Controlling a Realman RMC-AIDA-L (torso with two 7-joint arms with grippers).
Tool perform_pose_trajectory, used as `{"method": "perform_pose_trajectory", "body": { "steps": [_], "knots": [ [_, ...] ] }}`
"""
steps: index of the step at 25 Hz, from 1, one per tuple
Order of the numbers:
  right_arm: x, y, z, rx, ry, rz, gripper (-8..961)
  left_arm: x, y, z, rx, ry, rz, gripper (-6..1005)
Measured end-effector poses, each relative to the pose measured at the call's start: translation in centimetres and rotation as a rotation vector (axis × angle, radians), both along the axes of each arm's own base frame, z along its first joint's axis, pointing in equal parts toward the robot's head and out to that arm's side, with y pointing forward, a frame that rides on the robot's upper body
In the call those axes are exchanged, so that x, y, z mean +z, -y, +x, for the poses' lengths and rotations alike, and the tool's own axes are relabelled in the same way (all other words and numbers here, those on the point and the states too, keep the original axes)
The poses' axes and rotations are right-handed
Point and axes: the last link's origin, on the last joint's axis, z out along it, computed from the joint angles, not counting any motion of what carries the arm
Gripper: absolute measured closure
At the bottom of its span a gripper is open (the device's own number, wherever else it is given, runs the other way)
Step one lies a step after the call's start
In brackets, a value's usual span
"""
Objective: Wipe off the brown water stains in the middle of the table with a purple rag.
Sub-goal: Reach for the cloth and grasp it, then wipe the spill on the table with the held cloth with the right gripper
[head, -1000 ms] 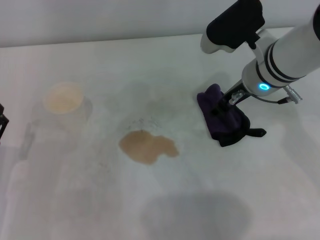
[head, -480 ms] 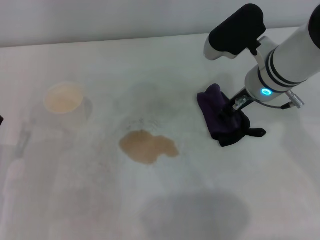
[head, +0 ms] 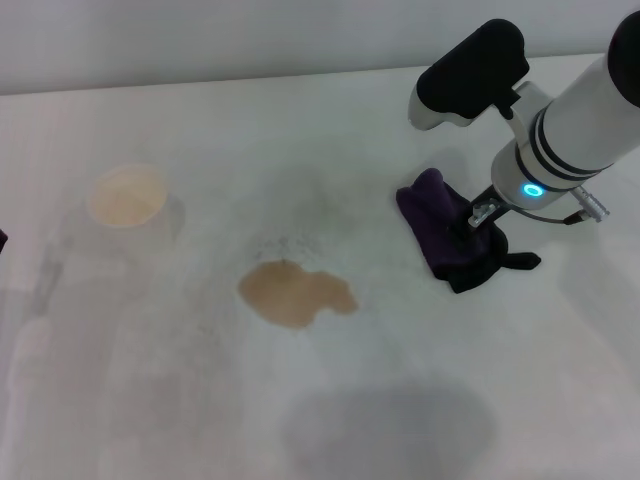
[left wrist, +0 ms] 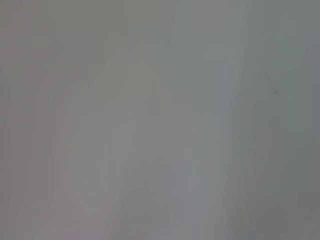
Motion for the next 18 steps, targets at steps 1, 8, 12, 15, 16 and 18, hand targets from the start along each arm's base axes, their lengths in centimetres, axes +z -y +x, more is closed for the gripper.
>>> {"method": "perform_pose_trajectory", "body": {
  "steps": [1, 8, 12, 15, 16, 18],
  "knots": [
    [0.0, 0.0, 0.0, 0.002, 0.0, 0.0, 810, 0.0, 0.0, 0.0, 0.0, 0.0, 0.0, 111],
    [-0.5, 0.2, -2.6, 0.084, -0.064, -0.05, 862, 0.0, 0.1, 0.0, 0.002, 0.0, -0.001, 111],
    [-1.9, 1.0, -5.5, 0.153, -0.216, -0.154, 862, -0.1, 0.1, 0.0, 0.002, 0.002, -0.001, 112],
    [-2.8, 1.6, -6.5, 0.172, -0.281, -0.21, 861, -0.1, 0.1, 0.0, 0.002, 0.003, -0.001, 112],
    [-3.4, 2.0, -6.6, 0.181, -0.291, -0.236, 861, -0.1, 0.1, 0.1, 0.001, 0.005, -0.001, 112],
    [-4.5, 2.6, -6.8, 0.203, -0.298, -0.277, 861, -0.2, 0.1, 0.1, 0.001, 0.007, -0.001, 112]
  ]
}}
